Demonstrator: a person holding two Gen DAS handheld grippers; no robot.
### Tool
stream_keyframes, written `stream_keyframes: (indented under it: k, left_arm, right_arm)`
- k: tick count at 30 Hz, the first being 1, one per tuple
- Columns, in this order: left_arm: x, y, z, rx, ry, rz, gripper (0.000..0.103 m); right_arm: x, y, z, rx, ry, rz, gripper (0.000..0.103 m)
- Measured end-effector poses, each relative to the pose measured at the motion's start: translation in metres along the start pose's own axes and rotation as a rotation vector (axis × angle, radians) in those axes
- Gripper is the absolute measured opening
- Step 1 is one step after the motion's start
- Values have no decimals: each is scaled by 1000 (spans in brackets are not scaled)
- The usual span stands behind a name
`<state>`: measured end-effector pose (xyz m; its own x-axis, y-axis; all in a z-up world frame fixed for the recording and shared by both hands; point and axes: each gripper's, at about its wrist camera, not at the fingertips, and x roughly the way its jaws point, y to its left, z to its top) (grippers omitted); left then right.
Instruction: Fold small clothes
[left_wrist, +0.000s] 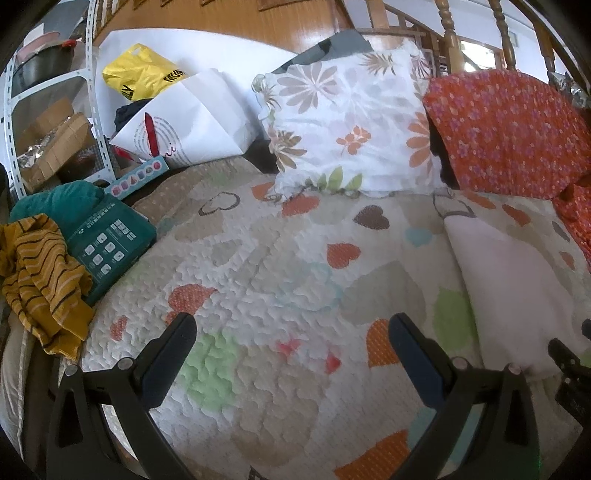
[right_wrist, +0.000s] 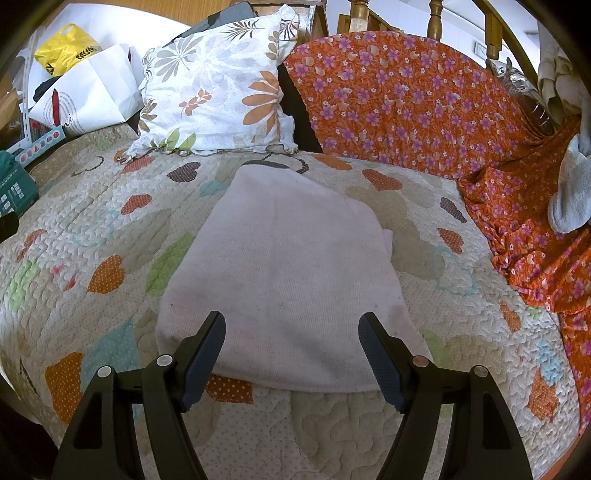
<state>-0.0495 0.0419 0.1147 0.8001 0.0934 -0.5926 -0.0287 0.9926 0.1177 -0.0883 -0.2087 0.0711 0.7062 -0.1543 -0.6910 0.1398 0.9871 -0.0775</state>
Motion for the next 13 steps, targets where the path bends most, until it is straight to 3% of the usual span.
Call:
stream_keyframes:
  k: [13]
  left_arm:
    - [8, -3, -6, 3, 44, -28, 103]
  right_arm:
    - [0, -9, 1, 9, -6, -2, 79]
